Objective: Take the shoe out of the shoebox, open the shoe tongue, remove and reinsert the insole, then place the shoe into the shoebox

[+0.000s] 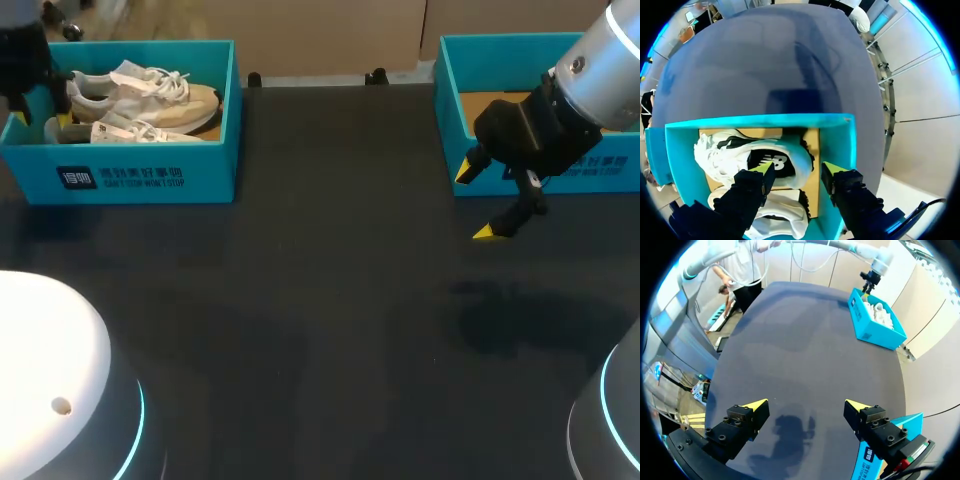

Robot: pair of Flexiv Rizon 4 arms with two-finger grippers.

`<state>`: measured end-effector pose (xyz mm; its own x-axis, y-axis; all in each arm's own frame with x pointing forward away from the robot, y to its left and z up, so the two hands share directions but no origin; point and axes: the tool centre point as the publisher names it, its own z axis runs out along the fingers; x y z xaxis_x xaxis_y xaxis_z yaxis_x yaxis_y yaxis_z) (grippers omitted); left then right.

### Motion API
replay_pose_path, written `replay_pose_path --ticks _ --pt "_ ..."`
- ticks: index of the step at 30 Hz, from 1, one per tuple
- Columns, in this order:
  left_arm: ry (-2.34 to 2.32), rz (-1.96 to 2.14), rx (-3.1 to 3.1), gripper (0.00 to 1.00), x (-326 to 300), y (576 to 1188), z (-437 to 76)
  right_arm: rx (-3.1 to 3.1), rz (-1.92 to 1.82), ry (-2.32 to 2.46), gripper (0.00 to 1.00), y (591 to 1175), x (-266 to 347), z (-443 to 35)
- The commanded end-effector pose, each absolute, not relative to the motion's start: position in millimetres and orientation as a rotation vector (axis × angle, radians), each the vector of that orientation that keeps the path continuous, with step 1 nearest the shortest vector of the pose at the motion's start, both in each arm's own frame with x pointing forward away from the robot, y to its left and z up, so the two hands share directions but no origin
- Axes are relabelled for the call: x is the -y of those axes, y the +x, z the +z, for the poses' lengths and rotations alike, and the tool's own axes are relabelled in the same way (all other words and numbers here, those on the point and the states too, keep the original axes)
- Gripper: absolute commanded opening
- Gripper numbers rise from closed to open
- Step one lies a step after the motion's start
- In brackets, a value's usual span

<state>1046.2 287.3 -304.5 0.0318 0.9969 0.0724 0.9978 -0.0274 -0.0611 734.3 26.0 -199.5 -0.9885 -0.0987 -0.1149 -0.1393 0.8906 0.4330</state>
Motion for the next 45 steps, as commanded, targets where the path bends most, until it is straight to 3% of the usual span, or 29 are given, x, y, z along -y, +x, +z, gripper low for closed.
replay_pose_path --ticks 1,28,32,43,45 --pt "-2.181 0.002 2.111 0.61 -286.9 1053.7 -309.3 -2.968 0.687 -0.186 1.0 734.8 -27.0 -200.7" --pt "-2.199 -0.039 2.098 0.66 -303.6 1062.9 -363.3 -2.968 0.687 -0.186 1.0 734.8 -27.0 -200.7" --pt "-2.198 -0.039 2.095 0.63 -303.4 1062.7 -369.2 -2.968 0.687 -0.186 1.0 734.8 -27.0 -200.7" --pt "-2.184 -0.047 2.079 0.33 -305.4 1057.6 -377.0 -2.968 0.687 -0.186 1.0 734.8 -27.0 -200.7" --pt "-2.182 -0.049 2.077 0.2 -305.5 1057.5 -377.0 -2.968 0.687 -0.186 1.0 734.8 -27.0 -200.7"
